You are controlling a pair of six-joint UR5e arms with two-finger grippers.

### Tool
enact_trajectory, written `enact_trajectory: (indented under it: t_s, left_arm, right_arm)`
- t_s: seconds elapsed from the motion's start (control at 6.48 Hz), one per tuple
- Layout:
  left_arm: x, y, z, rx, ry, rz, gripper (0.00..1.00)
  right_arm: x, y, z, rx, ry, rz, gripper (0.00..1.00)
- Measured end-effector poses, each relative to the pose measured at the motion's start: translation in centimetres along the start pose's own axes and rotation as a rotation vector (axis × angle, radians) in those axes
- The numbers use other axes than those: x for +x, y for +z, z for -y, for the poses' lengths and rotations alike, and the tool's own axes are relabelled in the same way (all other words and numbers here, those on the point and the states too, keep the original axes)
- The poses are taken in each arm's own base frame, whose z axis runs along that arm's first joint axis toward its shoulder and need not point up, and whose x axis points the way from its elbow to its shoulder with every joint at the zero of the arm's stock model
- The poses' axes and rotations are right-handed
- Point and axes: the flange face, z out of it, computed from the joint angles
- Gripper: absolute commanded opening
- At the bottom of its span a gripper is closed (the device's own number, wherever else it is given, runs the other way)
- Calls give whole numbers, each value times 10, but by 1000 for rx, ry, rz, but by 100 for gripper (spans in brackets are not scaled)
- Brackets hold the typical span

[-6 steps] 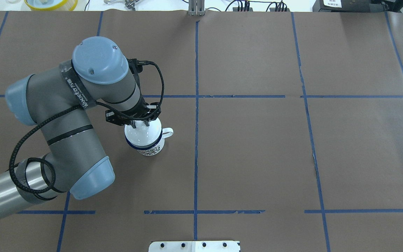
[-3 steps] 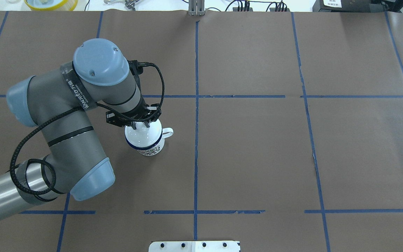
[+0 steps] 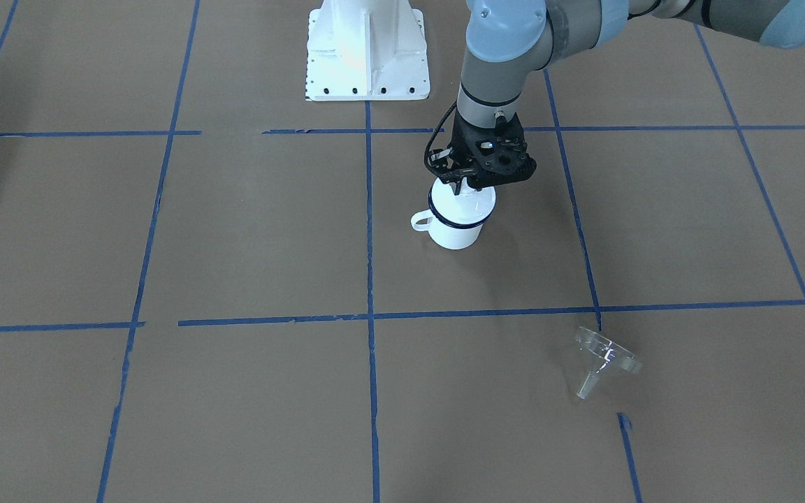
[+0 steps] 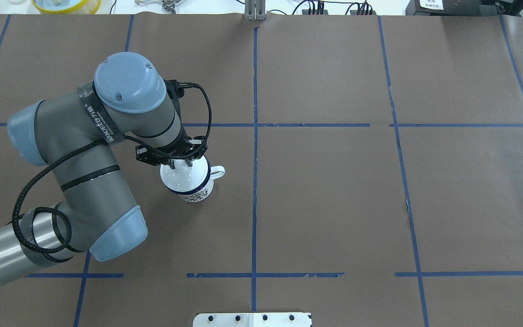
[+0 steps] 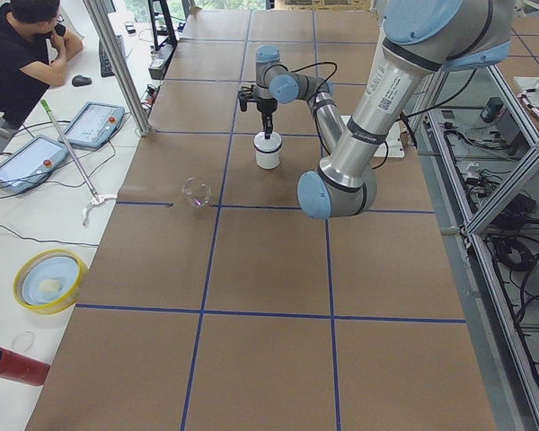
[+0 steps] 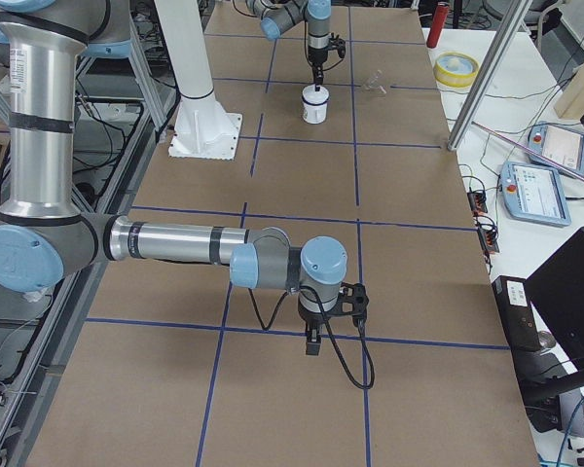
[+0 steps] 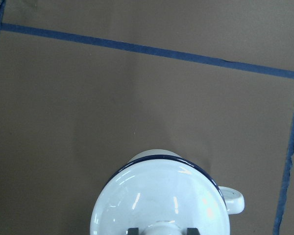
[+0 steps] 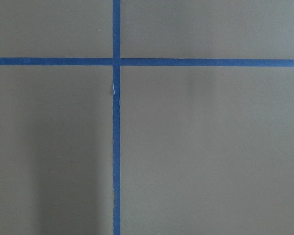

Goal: Remove funnel from cup
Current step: 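Lower the lid onto the mug's opening with the left gripper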

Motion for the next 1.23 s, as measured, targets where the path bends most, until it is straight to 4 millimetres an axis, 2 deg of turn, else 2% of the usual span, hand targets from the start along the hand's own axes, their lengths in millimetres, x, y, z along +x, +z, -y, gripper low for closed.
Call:
enact_trajectory:
  t_s: [1.08, 1.23]
  left_arm:
    - [4, 8, -7, -8, 11, -12, 0]
    - [4, 8, -7, -9, 13, -11, 42]
  right_arm:
    - [0, 0, 0, 0, 0, 0, 100]
    - [0, 0, 0, 0, 0, 0, 100]
